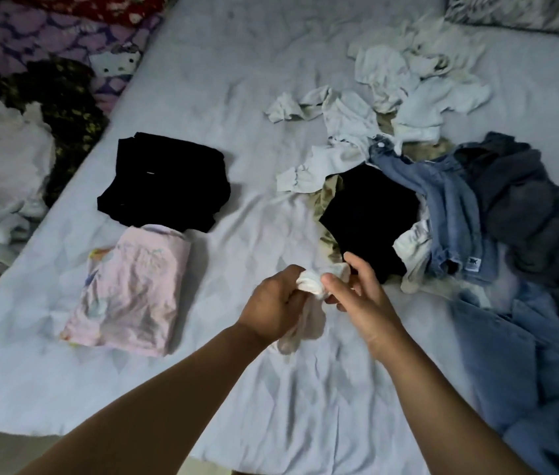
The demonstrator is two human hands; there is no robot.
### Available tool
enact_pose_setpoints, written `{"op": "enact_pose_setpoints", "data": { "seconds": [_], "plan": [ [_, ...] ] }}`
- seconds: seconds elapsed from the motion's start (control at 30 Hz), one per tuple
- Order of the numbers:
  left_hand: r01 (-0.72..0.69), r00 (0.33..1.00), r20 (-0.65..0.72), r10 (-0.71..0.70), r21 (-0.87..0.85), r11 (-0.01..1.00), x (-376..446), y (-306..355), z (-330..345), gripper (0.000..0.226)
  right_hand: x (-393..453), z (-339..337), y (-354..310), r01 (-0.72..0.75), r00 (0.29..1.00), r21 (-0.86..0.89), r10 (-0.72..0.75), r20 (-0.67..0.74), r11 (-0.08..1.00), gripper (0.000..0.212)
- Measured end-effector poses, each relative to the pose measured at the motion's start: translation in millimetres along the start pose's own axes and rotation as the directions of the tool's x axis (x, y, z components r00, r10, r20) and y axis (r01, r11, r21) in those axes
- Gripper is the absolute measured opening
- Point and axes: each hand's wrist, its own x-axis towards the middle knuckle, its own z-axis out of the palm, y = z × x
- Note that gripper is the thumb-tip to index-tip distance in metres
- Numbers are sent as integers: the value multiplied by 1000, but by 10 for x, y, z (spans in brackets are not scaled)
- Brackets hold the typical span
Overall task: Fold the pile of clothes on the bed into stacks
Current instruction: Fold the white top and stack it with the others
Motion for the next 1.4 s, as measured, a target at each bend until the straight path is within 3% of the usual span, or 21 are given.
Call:
{"op": "enact_pose_setpoints", "data": {
  "seconds": [0.1,0.23,0.37,0.47,0.53,0.63,0.77,0.93,1.03,1.13,1.27,1.33,1.4],
  "plan": [
    [-31,999,-32,33,58,998,3,217,159,25,-55,-200,-36,43,998,46,-41,-42,998,74],
    [-40,997,-50,55,264,964,21,505,342,52,-128,-416,-82,134,980,-64,-142,-138,989,43],
    [-113,993,46,110,64,992,24,762,440,55,-230,-653,-182,143,971,-54,-151,-183,988,27],
    [-123,991,54,125,-34,992,43,940,488,56,-325,-828,-252,177,982,-7,-177,-74,984,36],
    [-110,992,48,113,-45,993,58,1060,538,50,-360,-937,-298,208,978,-66,-208,7,976,37],
    [-73,997,-9,73,-61,995,84,1238,594,26,-329,-1063,-368,268,958,-196,-283,-53,943,29],
    [-40,998,-46,37,-58,998,180,1398,643,37,-284,-1260,-418,358,886,-458,-451,-109,814,25],
    [-5,994,-109,-5,-90,996,356,1584,682,30,-276,-1492,-565,323,928,-411,-370,-37,852,22],
    [-55,998,-45,49,-134,989,441,1712,695,27,-254,-1560,-688,246,969,-245,-242,45,938,21],
    [-103,993,31,110,-172,980,530,1852,677,19,-186,-1606,-765,252,968,-276,-243,67,928,12],
    [-212,976,48,211,7,977,679,1960,547,14,-72,-1697,-845,274,961,-277,-272,46,921,35],
    [-279,960,51,276,269,922,754,1964,402,22,-9,-1768,-886,264,962,-461,-266,63,847,37],
    [-294,952,94,290,527,797,799,1974,238,31,32,-1846,-956,208,972,-699,-222,71,685,39]
  ]
}}
